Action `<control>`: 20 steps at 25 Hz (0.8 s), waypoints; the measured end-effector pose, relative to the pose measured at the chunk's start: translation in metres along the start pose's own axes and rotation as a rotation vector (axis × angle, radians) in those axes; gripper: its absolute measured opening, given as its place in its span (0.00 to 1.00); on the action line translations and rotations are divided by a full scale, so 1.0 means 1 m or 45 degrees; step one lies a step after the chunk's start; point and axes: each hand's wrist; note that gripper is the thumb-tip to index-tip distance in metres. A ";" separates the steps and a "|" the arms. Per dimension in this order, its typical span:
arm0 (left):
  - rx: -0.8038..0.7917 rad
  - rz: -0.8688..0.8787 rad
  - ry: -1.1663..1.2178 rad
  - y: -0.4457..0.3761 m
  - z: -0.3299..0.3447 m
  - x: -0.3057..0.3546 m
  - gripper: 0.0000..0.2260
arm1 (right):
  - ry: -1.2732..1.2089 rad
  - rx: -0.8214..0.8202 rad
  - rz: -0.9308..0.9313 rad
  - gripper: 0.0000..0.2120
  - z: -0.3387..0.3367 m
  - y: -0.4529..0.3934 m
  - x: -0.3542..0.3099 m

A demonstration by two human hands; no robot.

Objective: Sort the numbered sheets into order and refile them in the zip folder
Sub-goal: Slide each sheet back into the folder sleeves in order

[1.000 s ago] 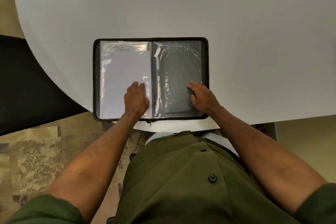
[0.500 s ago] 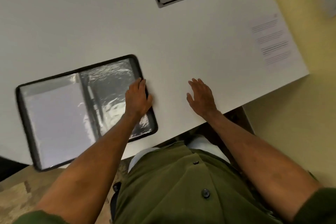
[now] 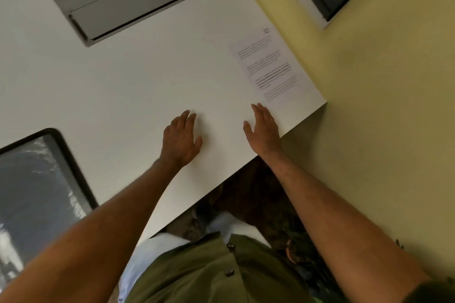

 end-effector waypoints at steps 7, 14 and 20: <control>-0.051 0.137 -0.078 -0.087 0.005 0.075 0.32 | -0.088 0.093 0.201 0.35 -0.051 -0.054 0.060; -0.065 0.065 0.022 -0.169 0.013 0.118 0.34 | -0.123 0.071 0.288 0.40 -0.067 -0.117 0.098; -0.065 0.084 -0.063 -0.208 0.020 0.126 0.36 | -0.122 0.068 0.300 0.48 -0.072 -0.166 0.124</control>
Point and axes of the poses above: each hand's wrist, its own y-axis away from the middle knuckle, its own z-axis out of the palm, x = y × z, and after that the axes turned 2 degrees about -x, right-handed
